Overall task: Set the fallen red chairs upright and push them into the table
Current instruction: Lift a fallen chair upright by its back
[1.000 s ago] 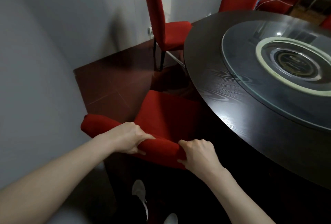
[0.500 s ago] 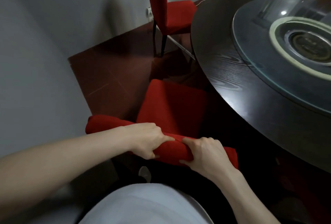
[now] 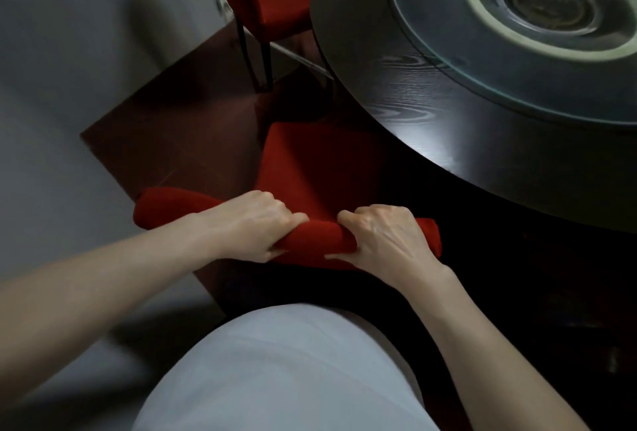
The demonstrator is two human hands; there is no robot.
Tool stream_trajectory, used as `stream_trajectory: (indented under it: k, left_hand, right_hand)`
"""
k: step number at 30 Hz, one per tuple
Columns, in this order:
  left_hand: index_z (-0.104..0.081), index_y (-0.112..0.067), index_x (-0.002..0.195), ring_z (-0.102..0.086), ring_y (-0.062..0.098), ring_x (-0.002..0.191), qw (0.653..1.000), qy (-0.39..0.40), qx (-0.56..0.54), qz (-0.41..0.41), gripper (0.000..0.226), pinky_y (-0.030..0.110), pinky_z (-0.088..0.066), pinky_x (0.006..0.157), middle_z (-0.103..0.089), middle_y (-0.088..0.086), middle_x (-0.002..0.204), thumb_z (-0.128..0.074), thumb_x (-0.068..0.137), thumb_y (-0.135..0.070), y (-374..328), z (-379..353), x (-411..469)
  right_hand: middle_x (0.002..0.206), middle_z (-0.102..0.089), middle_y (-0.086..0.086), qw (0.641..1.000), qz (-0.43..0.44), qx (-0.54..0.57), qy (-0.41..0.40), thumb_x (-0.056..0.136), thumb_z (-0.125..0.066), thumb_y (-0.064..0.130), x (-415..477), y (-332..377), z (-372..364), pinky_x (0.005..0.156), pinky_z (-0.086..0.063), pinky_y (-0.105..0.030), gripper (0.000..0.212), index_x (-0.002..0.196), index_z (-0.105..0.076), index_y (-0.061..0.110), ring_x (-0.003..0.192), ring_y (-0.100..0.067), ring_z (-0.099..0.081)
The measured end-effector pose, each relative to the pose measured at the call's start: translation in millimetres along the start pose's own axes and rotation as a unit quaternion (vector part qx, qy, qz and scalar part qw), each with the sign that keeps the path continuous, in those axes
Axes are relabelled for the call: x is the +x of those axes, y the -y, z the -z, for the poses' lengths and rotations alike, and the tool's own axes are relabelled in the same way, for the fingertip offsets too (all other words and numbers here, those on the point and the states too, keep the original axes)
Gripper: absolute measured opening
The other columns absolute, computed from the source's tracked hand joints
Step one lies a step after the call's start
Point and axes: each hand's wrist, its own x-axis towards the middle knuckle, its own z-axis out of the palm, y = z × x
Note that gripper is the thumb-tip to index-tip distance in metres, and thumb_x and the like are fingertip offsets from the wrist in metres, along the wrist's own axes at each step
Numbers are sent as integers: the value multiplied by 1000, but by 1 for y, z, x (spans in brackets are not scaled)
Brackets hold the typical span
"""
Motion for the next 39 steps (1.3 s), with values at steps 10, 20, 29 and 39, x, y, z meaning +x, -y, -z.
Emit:
stream_trajectory:
  k: [10, 20, 29, 39]
  left_hand:
    - [-53, -23, 113, -65, 17, 76, 996, 44, 3, -81, 32, 35, -54, 73, -67, -5, 87, -59, 85, -38, -4, 24, 19]
    - [-54, -19, 117, -64, 21, 84, 990, 69, 17, -120, 30, 39, -54, 76, -67, 0, 97, -57, 90, -31, -33, 33, 63]
    - [-53, -30, 113, -65, 14, 71, 965, 1, 48, -258, 32, 31, -53, 66, -67, -7, 81, -55, 85, -44, -51, 23, 120]
    - [-52, -30, 121, -67, 14, 71, 953, -5, 70, -295, 43, 30, -53, 64, -69, -7, 82, -54, 83, -50, -60, 8, 134]
  right_hand:
    - [65, -57, 6, 995, -99, 10, 24, 75, -57, 76, -31, 10, 21, 56, -44, -32, 52, 79, -53, 24, 62, -17, -59]
    - [58, -54, 9, 984, -172, -31, 15, 75, -58, 75, -74, -1, 27, 51, -43, -30, 49, 71, -54, 26, 53, -13, -55]
    - [70, -61, 3, 964, -264, -6, 19, 79, -57, 72, -111, -23, 21, 59, -46, -35, 51, 85, -59, 22, 65, -19, -61]
    - [66, -59, 6, 960, -279, -11, -7, 79, -60, 70, -129, -22, 4, 56, -43, -32, 48, 81, -58, 22, 60, -15, -58]
